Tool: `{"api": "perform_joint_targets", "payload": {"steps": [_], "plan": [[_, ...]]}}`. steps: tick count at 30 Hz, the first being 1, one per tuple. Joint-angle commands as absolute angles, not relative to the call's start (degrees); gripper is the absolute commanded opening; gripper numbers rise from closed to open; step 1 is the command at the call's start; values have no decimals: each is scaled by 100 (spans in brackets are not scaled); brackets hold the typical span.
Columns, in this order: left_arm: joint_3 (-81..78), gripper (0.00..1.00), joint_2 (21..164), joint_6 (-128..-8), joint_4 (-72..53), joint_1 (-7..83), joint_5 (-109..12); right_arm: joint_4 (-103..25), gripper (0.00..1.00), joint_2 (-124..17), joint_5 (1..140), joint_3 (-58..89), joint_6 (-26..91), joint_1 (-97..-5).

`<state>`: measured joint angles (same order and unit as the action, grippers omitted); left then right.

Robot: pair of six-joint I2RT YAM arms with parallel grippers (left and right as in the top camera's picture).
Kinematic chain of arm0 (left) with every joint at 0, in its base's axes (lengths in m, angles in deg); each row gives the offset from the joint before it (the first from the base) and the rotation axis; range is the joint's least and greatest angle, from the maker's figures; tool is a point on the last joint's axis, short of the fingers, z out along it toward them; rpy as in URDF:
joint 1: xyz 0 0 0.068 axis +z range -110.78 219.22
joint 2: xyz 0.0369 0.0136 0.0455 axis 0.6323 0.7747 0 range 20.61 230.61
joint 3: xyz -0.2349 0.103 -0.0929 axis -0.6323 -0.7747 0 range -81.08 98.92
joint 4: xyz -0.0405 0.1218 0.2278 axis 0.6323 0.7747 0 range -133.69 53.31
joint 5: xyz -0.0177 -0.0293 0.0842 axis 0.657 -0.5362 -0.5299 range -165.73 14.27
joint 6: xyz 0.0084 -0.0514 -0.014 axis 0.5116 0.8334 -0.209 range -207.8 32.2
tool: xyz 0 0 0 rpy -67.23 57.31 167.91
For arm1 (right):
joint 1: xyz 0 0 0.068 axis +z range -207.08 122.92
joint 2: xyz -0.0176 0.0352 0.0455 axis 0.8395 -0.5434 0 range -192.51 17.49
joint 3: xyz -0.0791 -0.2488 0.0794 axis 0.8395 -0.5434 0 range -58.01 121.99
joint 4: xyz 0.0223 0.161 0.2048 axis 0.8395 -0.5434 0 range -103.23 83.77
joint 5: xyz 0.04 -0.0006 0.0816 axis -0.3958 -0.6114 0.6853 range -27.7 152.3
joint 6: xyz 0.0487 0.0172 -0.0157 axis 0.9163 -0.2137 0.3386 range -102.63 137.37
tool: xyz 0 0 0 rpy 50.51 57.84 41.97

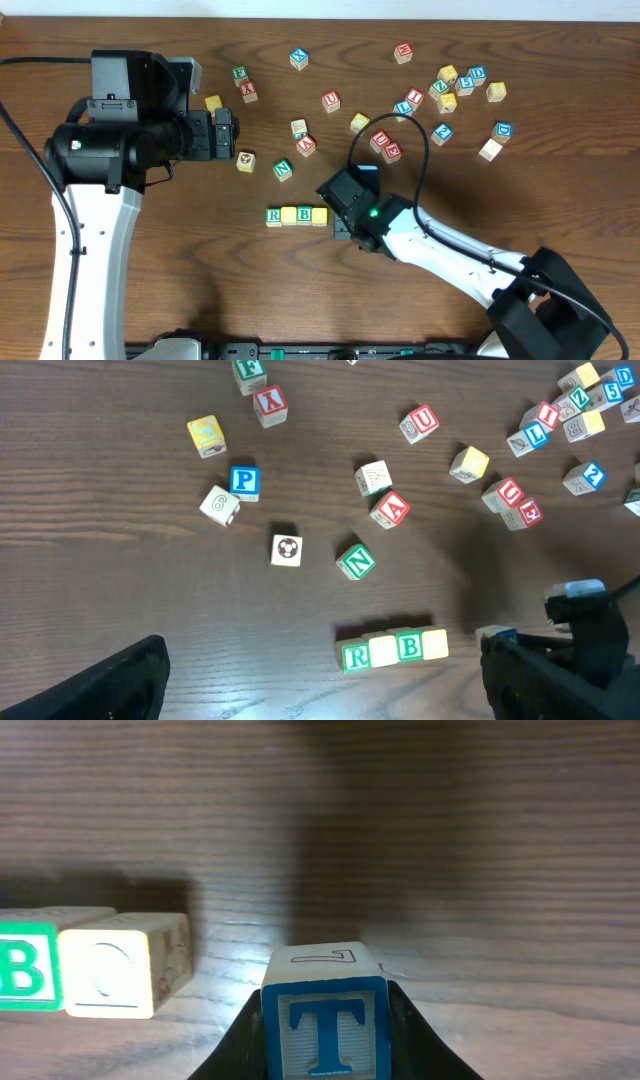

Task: Spell out ROBOT
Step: 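Lift the T block and carry it toward the right end of the row, then lower the T block beside the last O block and open the right gripper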

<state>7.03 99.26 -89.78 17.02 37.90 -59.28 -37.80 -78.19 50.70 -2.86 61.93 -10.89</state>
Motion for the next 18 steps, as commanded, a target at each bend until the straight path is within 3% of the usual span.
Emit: {"api": "perform_joint_targets", "payload": {"steps": [1,18], "plan": [[804,98,9926,-9079,1717,3807,-5882,-3644,1,-7790,4692,-393,6475,-1021],[804,98,9926,-9079,1717,3807,-5882,-3364,1,-8175,4616,-447,6383,-999]]}}
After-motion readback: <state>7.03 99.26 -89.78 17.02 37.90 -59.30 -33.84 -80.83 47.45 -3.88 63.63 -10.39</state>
